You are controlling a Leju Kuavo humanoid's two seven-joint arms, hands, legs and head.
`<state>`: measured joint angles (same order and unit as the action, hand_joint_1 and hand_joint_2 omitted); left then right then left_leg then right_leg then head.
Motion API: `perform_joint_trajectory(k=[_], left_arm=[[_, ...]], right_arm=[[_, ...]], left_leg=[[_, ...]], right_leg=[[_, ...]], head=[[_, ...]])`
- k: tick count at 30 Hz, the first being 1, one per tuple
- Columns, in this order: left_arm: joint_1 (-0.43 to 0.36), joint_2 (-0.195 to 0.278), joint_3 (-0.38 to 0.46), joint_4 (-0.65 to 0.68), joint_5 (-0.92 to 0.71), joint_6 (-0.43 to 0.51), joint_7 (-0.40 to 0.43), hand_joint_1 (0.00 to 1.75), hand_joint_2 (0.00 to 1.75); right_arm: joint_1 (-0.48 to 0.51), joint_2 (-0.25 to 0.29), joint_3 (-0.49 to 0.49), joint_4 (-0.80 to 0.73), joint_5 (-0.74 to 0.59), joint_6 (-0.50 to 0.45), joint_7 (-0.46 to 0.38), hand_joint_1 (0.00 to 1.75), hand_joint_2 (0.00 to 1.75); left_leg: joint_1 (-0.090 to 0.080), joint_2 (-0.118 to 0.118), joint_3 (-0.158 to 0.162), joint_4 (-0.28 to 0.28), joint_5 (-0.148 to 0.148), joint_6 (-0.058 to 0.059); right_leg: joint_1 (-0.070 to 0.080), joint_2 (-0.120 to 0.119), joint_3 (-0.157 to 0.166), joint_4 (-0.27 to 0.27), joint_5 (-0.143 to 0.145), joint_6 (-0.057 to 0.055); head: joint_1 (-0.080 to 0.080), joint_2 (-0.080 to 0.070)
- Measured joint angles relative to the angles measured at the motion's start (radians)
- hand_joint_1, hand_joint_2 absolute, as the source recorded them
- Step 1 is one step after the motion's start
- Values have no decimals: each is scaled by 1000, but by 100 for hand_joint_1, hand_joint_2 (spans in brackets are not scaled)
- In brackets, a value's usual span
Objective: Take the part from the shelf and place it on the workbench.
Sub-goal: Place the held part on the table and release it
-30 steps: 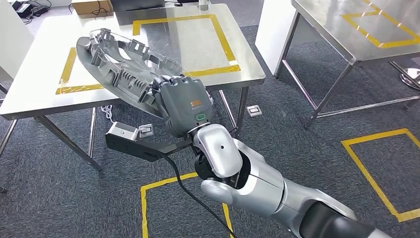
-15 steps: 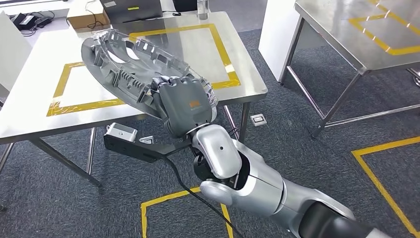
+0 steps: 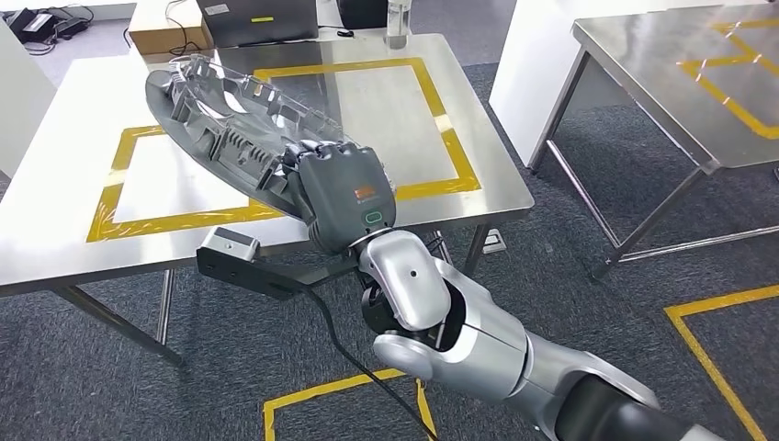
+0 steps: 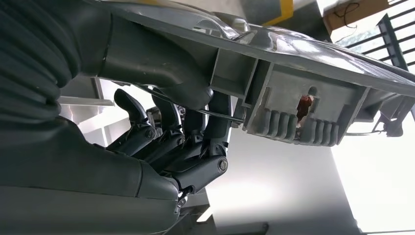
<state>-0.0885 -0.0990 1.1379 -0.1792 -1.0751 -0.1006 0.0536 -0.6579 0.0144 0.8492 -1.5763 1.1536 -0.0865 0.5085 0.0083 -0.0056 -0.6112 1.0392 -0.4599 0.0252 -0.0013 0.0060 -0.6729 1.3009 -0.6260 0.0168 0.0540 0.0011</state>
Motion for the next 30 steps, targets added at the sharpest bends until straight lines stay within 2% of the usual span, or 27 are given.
perform_joint_trajectory(k=[1,2,3,4,6,7,8,10,11,13,15,16,17,18,20,22,23,24,27,30], left_arm=[[0,0,0,0,0,0,0,0,175],[0,1,0,0,0,0,0,0,175],[1,1,0,0,-1,0,0,0,175],[2,0,0,0,-1,0,0,0,175],[1,-2,0,1,-3,0,0,0,175],[0,-4,0,2,-4,1,1,0,175],[-2,-4,0,2,-4,1,2,0,175],[-4,-4,0,1,-6,2,5,0,175],[-6,-4,0,0,-6,2,6,0,175],[-7,-5,0,1,-7,1,3,0,175],[-7,-5,0,1,-9,-3,-2,0,175],[-6,-5,0,1,-10,-4,-3,0,175],[-6,-4,0,1,-12,-5,-3,0,175],[-8,-3,-1,1,-15,-5,-2,0,175],[-13,-4,-2,1,-23,-5,3,0,175],[-22,-5,-3,2,-29,-4,9,0,175],[-25,-6,-3,2,-30,-3,12,0,175],[-28,-6,-3,2,-33,-3,13,0,175],[-33,-9,-4,3,-43,-4,18,0,175],[-38,-9,-7,3,-49,-4,21,0,175]], right_arm=[[2,-2,0,0,0,0,0,175,175],[4,-3,0,0,0,0,0,175,175],[6,-5,0,0,0,1,0,175,175],[7,-7,0,0,-1,2,0,175,175],[8,-10,0,1,-1,6,0,175,175],[9,-11,-1,2,-2,9,0,175,175],[8,-11,-1,2,-4,12,0,175,175],[7,-10,-2,2,-7,15,0,175,175],[7,-9,-2,2,-8,15,0,175,175],[5,-8,-2,3,-11,21,0,175,175],[1,-8,-2,13,-23,41,0,175,175],[-4,-7,-2,25,-35,57,0,175,175],[-13,-4,-1,46,-53,74,0,175,175],[-25,1,-1,73,-73,91,0,175,175],[-60,20,0,156,-118,118,0,175,175],[-107,50,3,268,-162,133,0,175,175],[-133,66,4,331,-183,139,0,175,175],[-156,81,4,392,-201,143,0,175,175],[-218,129,7,560,-233,159,-18,175,175],[-281,177,8,713,-246,175,-45,175,175]], left_leg=[[-2,-2,17,0,-15,0],[-4,-5,37,0,-30,0],[-6,-7,59,0,-47,-1],[-7,-8,76,-1,-62,-1],[-10,-11,104,1,-91,-7],[-10,-13,115,1,-102,-13],[-9,-15,126,3,-107,-20],[-6,-14,130,21,-103,-33],[-6,-12,115,50,-96,-39],[-3,-7,53,148,-108,-48],[1,-5,-22,238,-162,-56],[3,-5,-49,255,-182,-59],[4,-5,-63,245,-182,-62],[5,-4,-65,208,-154,-63],[8,-4,-47,87,-46,-65],[8,-3,-35,11,21,-56],[7,-4,-37,3,28,-50],[7,-5,-36,2,31,-46],[8,-13,-38,0,39,-45],[7,-16,-36,0,35,-39]], right_leg=[[0,0,-30,9,-26,0],[0,0,-47,-8,-34,-2],[1,0,-53,-50,-13,-6],[3,-1,-52,-109,43,-14],[13,0,-43,-217,182,-30],[18,1,-38,-246,228,-36],[22,2,-32,-258,243,-41],[21,2,-9,-268,236,-51],[19,2,4,-273,230,-57],[15,0,27,-281,217,-66],[13,0,46,-282,200,-69],[12,1,56,-281,191,-68],[11,3,66,-280,182,-66],[8,5,76,-278,173,-63],[5,7,91,-271,155,-53],[6,10,92,-264,143,-42],[7,11,90,-262,139,-37],[8,11,88,-263,139,-39],[11,8,90,-267,140,-54],[11,4,98,-276,139,-55]], head=[[0,0],[0,0],[1,0],[1,0],[-3,0],[-5,0],[-7,0],[-6,0],[-7,0],[-8,0],[-8,0],[-8,0],[-8,0],[-8,0],[-10,0],[-14,0],[-15,0],[-15,0],[-13,0],[-12,0]])
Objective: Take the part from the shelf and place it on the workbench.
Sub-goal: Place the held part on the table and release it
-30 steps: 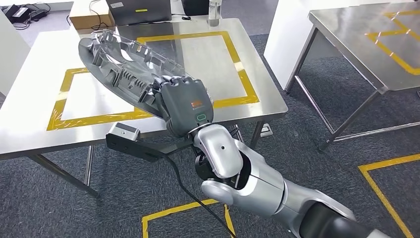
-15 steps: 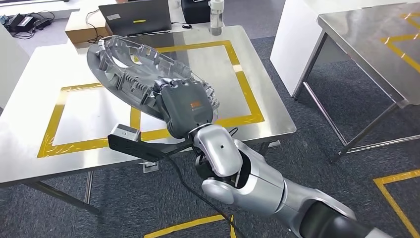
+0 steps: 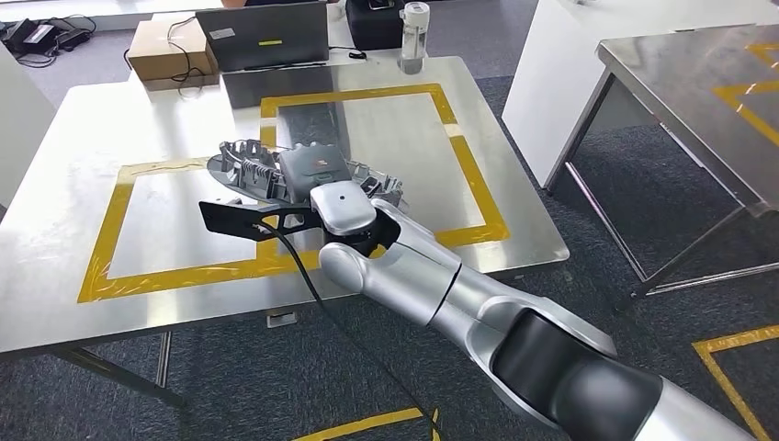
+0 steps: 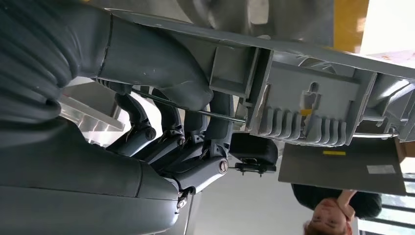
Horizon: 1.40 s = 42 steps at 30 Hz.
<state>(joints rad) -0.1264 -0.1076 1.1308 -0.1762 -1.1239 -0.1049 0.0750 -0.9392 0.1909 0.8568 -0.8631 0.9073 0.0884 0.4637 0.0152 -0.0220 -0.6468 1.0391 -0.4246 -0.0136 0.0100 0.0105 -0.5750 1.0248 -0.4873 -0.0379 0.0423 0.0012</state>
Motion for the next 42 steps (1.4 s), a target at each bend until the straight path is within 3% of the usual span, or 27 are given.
perform_joint_trajectory(k=[3,8,10,22,28,42], left_arm=[[-3,0,-2,0,-1,0,4,0,175],[-5,0,-2,0,-1,0,6,0,175],[-5,0,-2,0,-1,0,6,0,175],[-17,4,-2,0,-11,-3,29,0,175],[-41,4,-11,0,-32,-16,49,0,175],[-55,2,-14,2,-28,-16,46,0,175]], right_arm=[[-39,35,0,105,0,-1,-15,175,175],[-60,64,0,176,0,-2,-22,175,175],[-64,70,0,191,0,-2,-29,175,175],[-109,106,0,323,-10,40,-111,175,175],[-133,122,-2,430,-35,124,-164,175,175],[-143,107,-33,552,-65,154,-262,175,175]], left_leg=[[-1,0,3,0,-3,5],[-4,0,4,0,-3,9],[-4,1,5,0,-3,9],[0,2,7,0,0,5],[0,2,9,0,0,5],[0,5,10,0,0,5]], right_leg=[[0,-1,5,-5,-1,4],[-4,-2,7,-8,-1,28],[-4,-2,8,-8,-1,32],[-4,-1,7,-4,-1,32],[-3,-1,7,-4,-1,31],[-4,1,7,-4,-1,32]], head=[[0,0],[0,0],[0,0],[0,0],[0,0],[0,0]])
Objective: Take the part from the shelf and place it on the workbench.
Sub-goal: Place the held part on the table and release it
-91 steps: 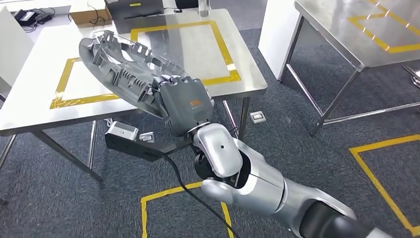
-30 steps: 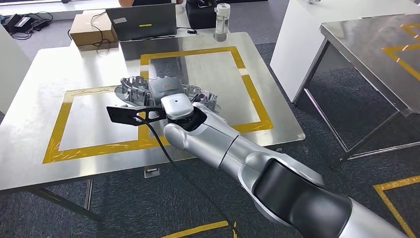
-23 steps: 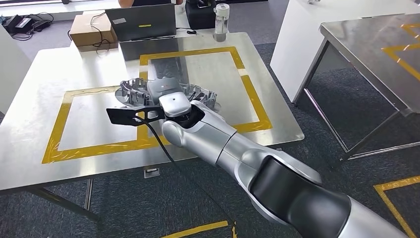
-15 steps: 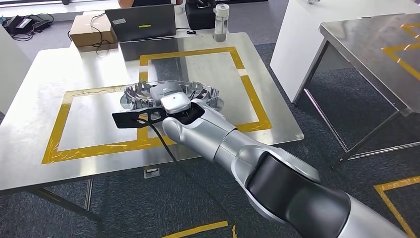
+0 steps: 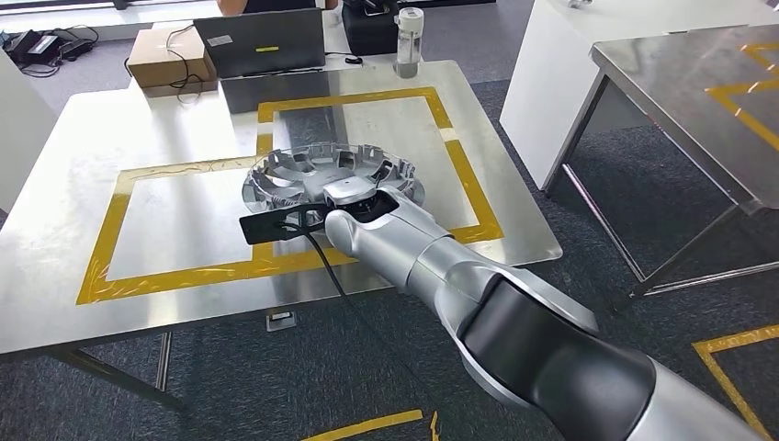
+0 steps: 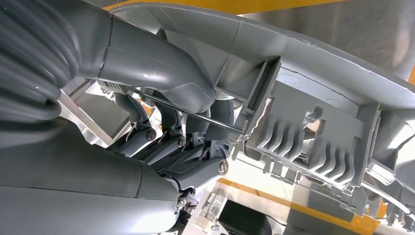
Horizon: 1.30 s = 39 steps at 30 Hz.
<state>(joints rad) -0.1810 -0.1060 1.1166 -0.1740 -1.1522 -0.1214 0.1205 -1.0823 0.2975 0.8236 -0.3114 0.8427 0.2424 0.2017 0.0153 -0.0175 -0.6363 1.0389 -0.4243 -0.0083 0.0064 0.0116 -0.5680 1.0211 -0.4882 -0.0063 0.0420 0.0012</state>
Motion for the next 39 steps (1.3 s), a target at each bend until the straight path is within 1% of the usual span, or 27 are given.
perform_joint_trajectory(k=[8,12,13,17,20,23,26,28,30,32,35,39], left_arm=[[0,-3,0,0,0,0,0,0,175],[0,-3,0,0,3,3,2,0,175],[1,-3,0,0,4,5,3,0,175],[7,-3,1,0,15,15,2,0,0],[11,-3,3,0,30,11,-17,0,0],[12,-2,8,0,41,0,-26,0,0],[12,-1,13,0,40,-7,-31,0,0],[12,0,14,0,36,-12,-33,0,0],[12,1,14,0,32,-15,-36,0,0],[12,1,15,0,31,-16,-40,0,0],[11,2,15,0,31,-16,-47,0,0],[15,2,22,0,43,-11,-49,0,0]], right_arm=[[-1,-2,0,10,0,4,-4,175,175],[0,-3,-3,14,-6,0,-10,0,0],[0,-5,-7,15,-10,-4,-9,0,0],[-2,-17,-27,15,-21,-23,-4,0,0],[-4,-22,-44,14,-44,-57,13,0,0],[-20,-22,-73,-5,-80,-113,60,0,0],[-54,-22,-107,-58,-120,-156,154,0,0],[-82,-22,-128,-108,-136,-157,241,0,0],[-104,-25,-140,-157,-140,-142,294,0,0],[-112,-27,-143,-194,-140,-131,303,0,0],[-113,-27,-143,-215,-142,-141,307,0,0],[-108,-31,-149,-246,-182,-203,307,0,0]], left_leg=[[0,0,0,0,0,0],[0,0,0,0,0,0],[0,0,0,0,0,0],[0,0,0,0,0,0],[0,0,0,0,0,0],[0,0,0,0,0,0],[0,0,0,0,0,0],[0,0,0,0,0,0],[0,0,0,0,0,0],[0,0,0,0,0,-1],[0,0,0,0,0,-1],[0,0,0,-1,0,-2]], right_leg=[[0,0,0,0,0,0],[0,0,0,0,0,0],[0,0,0,0,0,0],[0,0,1,0,0,0],[0,0,1,0,0,0],[0,0,1,1,1,0],[0,0,0,2,1,0],[0,0,0,2,0,-1],[0,0,0,2,0,-1],[1,0,0,2,0,-1],[1,-1,0,2,0,-1],[1,-2,0,2,0,-1]], head=[[0,0],[0,0],[0,0],[0,0],[0,0],[0,0],[0,0],[0,0],[0,0],[0,0],[0,0],[0,0]])
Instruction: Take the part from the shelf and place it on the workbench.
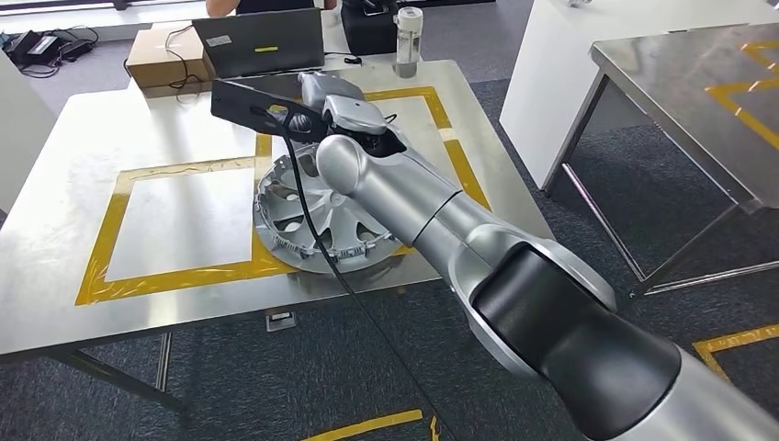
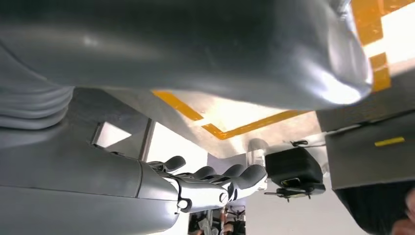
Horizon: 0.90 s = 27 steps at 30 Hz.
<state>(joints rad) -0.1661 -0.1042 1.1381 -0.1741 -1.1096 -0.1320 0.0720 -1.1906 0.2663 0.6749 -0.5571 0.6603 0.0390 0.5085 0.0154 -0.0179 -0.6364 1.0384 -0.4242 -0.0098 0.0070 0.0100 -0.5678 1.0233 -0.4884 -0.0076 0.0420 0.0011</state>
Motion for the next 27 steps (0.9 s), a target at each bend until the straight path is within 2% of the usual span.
perform_joint_trajectory(k=[4,6,8,10,11,12,13,15,16,17,20,21,22,23,25,26,27], left_arm=[[11,4,3,0,-1,1,16,0,0],[15,3,6,0,-2,1,20,0,0],[16,2,7,1,-2,4,21,0,0],[17,2,8,1,-3,7,22,0,0],[18,2,8,1,-4,8,23,0,0],[19,2,8,1,-7,8,23,0,0],[20,2,8,1,-10,9,24,0,0],[20,3,8,0,-15,12,26,0,0],[20,3,8,0,-16,14,26,0,0],[20,4,8,-1,-17,16,26,0,0],[21,4,8,-1,-22,18,26,0,0],[22,4,8,-1,-23,18,26,0,0],[23,4,8,-1,-23,18,26,0,0],[24,4,8,-1,-24,19,26,0,0],[24,3,8,0,-24,20,26,0,0],[24,3,8,0,-24,20,26,0,0],[24,3,8,0,-24,22,26,0,0]], right_arm=[[27,-19,-34,-142,-47,-59,0,0,0],[40,-30,-46,-223,-51,-66,0,0,0],[49,-41,-50,-279,-46,-68,0,0,0],[65,-52,-50,-319,-38,-71,0,0,0],[76,-56,-50,-335,-34,-74,0,0,0],[88,-61,-50,-350,-32,-77,0,0,0],[97,-66,-50,-364,-32,-80,0,0,0],[107,-74,-50,-397,-35,-88,0,0,0],[110,-77,-51,-415,-37,-92,0,0,0],[111,-80,-52,-431,-38,-95,0,0,0],[119,-87,-59,-470,-42,-98,0,0,0],[124,-89,-62,-484,-45,-97,0,0,0],[130,-91,-66,-500,-49,-97,0,0,0],[136,-92,-69,-516,-53,-96,0,0,0],[151,-97,-76,-540,-60,-96,0,0,0],[160,-100,-79,-548,-62,-95,0,0,0],[169,-103,-82,-556,-66,-94,0,0,0]], left_leg=[[-8,-1,0,1,-1,10],[-2,3,5,-13,9,16],[4,8,7,-27,18,22],[4,11,4,-28,21,23],[5,12,2,-28,23,21],[7,13,-2,-26,25,18],[10,13,-7,-23,27,14],[17,13,-20,-13,33,2],[18,13,-26,-9,36,-6],[17,12,-29,-5,38,-15],[18,10,-33,-9,54,-42],[21,11,-39,-7,49,-48],[22,12,-48,10,27,-51],[22,13,-61,47,-10,-51],[18,14,-93,168,-106,-48],[15,13,-102,224,-136,-46],[12,13,-99,257,-146,-43]], right_leg=[[-6,1,1,-4,4,12],[-7,1,-2,5,-5,18],[-8,0,-30,73,-55,25],[-13,-1,-83,198,-121,32],[-17,-1,-103,247,-137,36],[-21,-2,-108,263,-134,39],[-25,-3,-95,241,-114,43],[-33,-8,-27,117,-61,50],[-33,-8,-1,66,-40,48],[-32,-8,14,34,-31,43],[-27,-3,4,29,-20,12],[-26,-3,-3,28,-12,2],[-26,-3,-11,26,-3,-9],[-26,-4,-20,24,7,-17],[-20,-5,-39,24,24,-26],[-16,-5,-50,24,32,-29],[-12,-5,-62,24,41,-30]], head=[[0,0],[0,0],[4,0],[7,0],[7,0],[7,0],[7,0],[7,0],[8,0],[8,0],[9,0],[9,0],[9,0],[8,0],[8,0],[8,0],[9,0]])
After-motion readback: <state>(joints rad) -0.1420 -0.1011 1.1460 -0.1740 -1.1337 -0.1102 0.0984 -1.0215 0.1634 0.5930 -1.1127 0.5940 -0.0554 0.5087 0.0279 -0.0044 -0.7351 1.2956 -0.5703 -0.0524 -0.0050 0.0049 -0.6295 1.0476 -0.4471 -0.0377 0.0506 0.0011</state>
